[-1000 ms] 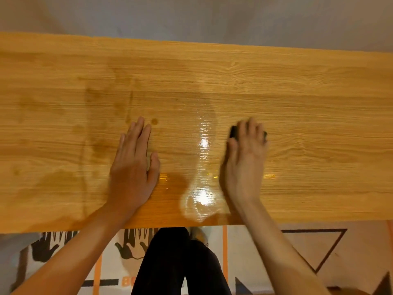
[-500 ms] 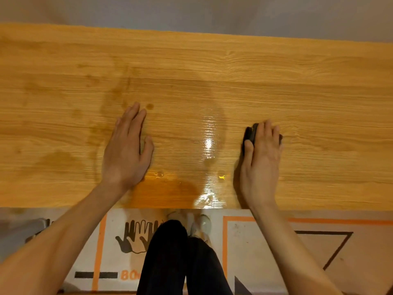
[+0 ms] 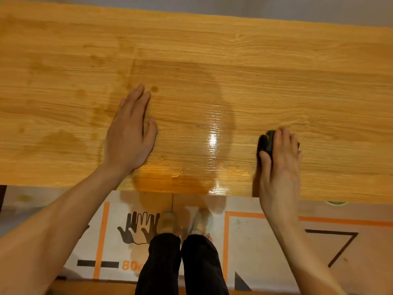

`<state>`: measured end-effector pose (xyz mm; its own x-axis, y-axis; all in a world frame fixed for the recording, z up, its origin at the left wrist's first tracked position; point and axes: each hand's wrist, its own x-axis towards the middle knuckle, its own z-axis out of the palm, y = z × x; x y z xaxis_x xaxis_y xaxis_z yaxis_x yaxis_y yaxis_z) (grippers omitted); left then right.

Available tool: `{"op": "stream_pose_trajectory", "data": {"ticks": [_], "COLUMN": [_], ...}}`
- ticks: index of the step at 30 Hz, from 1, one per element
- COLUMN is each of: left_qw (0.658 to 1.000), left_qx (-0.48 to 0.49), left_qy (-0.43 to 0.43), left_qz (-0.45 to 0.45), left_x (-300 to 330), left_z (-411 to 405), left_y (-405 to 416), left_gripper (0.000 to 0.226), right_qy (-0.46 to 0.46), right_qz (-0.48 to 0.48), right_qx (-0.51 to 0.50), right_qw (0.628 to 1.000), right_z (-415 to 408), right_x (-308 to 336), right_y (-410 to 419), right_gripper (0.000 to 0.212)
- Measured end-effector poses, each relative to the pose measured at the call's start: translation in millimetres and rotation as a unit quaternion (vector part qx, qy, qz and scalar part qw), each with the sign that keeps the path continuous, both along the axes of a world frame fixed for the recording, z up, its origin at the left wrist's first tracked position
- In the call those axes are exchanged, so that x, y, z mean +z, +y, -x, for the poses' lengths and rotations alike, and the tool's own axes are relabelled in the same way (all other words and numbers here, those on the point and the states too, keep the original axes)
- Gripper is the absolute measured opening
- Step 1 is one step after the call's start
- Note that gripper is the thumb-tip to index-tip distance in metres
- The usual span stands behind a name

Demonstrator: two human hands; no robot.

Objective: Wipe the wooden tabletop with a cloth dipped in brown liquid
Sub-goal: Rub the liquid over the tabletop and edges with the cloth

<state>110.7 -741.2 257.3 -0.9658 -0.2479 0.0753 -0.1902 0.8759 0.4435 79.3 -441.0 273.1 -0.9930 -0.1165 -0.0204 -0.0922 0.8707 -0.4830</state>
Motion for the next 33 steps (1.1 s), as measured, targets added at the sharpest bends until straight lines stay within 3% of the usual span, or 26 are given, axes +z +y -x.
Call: {"op": "stream_pose_trajectory", "data": {"ticks": [2,7,11,15,18,21,24,27,29,33], "left_qw": [1.0,1.0,1.0,0.999,0.998,0.996,0.996,0.996,0.996,0.997], "left_qx": [0.0,0.001,-0.001,-0.032,-0.06,-0.081,-0.08,-0.083,-0.082,-0.079], "left_qy": [0.0,0.008,-0.001,-0.016,-0.026,-0.027,-0.019,-0.016,-0.012,-0.009], "left_qz": [-0.003,0.011,0.02,-0.021,-0.02,0.004,0.02,0.019,0.015,0.018], "left_x": [0,-1,-2,5,9,4,1,-1,-1,-4], "left_z": [1,1,1,-12,-35,-48,-47,-47,-49,-50], "left_y": [0,-1,0,-5,-8,-6,-5,-4,-4,-4], "left_gripper": [0.052,0.052,0.053,0.056,0.055,0.06,0.059,0.059,0.059,0.057], "right_qy": [0.019,0.057,0.04,-0.005,0.006,0.043,0.072,0.079,0.074,0.075], "right_qz": [0.007,-0.078,-0.066,-0.036,0.015,0.003,-0.044,-0.04,-0.03,0.022], "right_qx": [-0.032,0.113,0.219,0.05,-0.078,-0.067,0.039,0.138,0.087,-0.136], "right_qw": [0.999,0.989,0.973,0.998,0.997,0.997,0.996,0.987,0.993,0.988], "right_z": [-11,-60,-48,-30,-39,-66,-93,-88,-82,-70], "right_x": [-1,-12,-3,5,0,-6,-13,-11,-10,-16], "right_y": [-26,-130,-88,-7,-21,-91,-150,-126,-81,-14], "right_gripper": [0.053,0.053,0.054,0.054,0.054,0.051,0.051,0.051,0.05,0.049]}}
